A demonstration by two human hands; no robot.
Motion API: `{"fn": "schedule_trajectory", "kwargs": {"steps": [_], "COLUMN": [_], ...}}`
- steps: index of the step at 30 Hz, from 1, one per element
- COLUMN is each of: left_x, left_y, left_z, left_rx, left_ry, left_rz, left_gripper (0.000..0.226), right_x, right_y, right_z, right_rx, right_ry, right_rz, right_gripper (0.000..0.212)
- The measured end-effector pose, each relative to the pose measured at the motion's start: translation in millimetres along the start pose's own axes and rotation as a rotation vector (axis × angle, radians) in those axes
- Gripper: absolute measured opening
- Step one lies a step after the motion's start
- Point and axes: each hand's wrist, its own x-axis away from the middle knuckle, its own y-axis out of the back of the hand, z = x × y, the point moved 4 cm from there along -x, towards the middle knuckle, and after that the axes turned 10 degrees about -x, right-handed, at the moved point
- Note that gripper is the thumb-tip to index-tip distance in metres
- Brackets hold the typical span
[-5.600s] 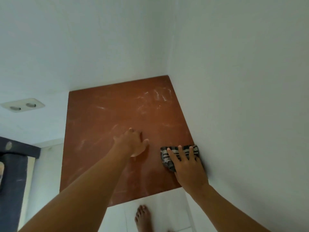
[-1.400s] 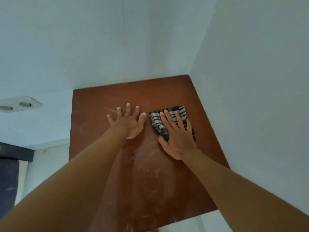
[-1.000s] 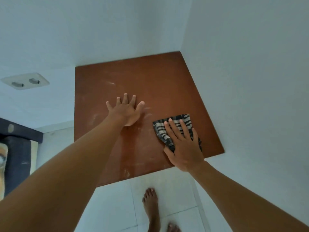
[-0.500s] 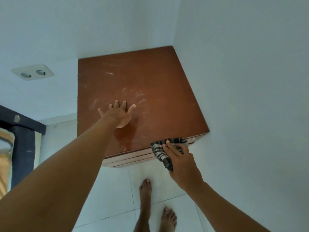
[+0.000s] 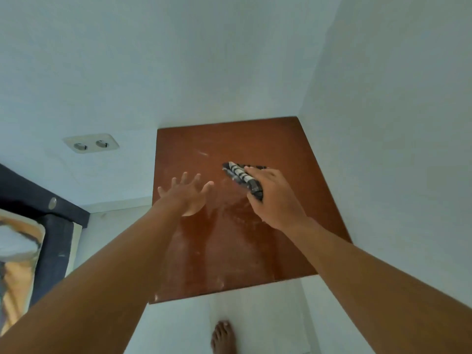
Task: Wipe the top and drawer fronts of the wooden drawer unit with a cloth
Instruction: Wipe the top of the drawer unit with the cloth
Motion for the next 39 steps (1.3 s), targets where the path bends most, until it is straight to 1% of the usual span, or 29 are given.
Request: {"fn": "schedule_trajectory", "kwargs": {"steps": [5, 9, 10, 12, 14, 16, 20, 24, 30, 36, 39], "left_x": [-49.5, -66.2, -66.9, -66.6, -67.7, -69.0, -68.4, -66.6, -64.7, -60.1, -51.6], "left_y": [-3.3, -14.8, -16.9, -19.5, -21.0, -23.6, -26.5, -23.6, -21.1, -16.7, -19.0], "left_z": [7.2, 6.2, 5.9, 6.0, 6.5, 8.0, 10.1, 8.5, 6.7, 6.4, 5.2], "left_rx": [-0.05, -0.115, -0.128, -0.137, -0.13, -0.104, -0.052, -0.029, -0.012, -0.009, -0.019], "left_ry": [-0.038, -0.056, -0.062, -0.072, -0.076, -0.078, -0.069, -0.051, -0.016, 0.01, 0.02], "left_rz": [0.002, -0.059, -0.074, -0.076, -0.062, -0.046, -0.028, -0.007, 0.004, -0.001, -0.01], "left_gripper": [0.073, 0.073, 0.073, 0.073, 0.073, 0.072, 0.069, 0.068, 0.069, 0.069, 0.072], "right_x": [-137.3, -209.7, -222.1, -236.9, -239.9, -236.7, -228.0, -197.3, -121.9, -29.2, 20.7], "right_y": [-34.8, -65.6, -74.5, -94.2, -112.3, -122.4, -123.2, -120.0, -116.5, -109.8, -107.1], "right_z": [-18.3, -42.5, -49.5, -64.1, -77.9, -83.4, -82.9, -78.3, -69.3, -56.6, -49.5], "right_rx": [0.09, 0.155, 0.2, 0.311, 0.382, 0.41, 0.431, 0.433, 0.425, 0.408, 0.408], "right_ry": [-0.049, -0.094, -0.109, -0.185, -0.284, -0.32, -0.311, -0.286, -0.256, -0.236, -0.187], "right_rz": [-0.015, -0.001, 0.039, 0.184, 0.332, 0.389, 0.392, 0.389, 0.363, 0.374, 0.351], "right_gripper": [0.054, 0.056, 0.057, 0.064, 0.076, 0.085, 0.078, 0.075, 0.076, 0.077, 0.078]}}
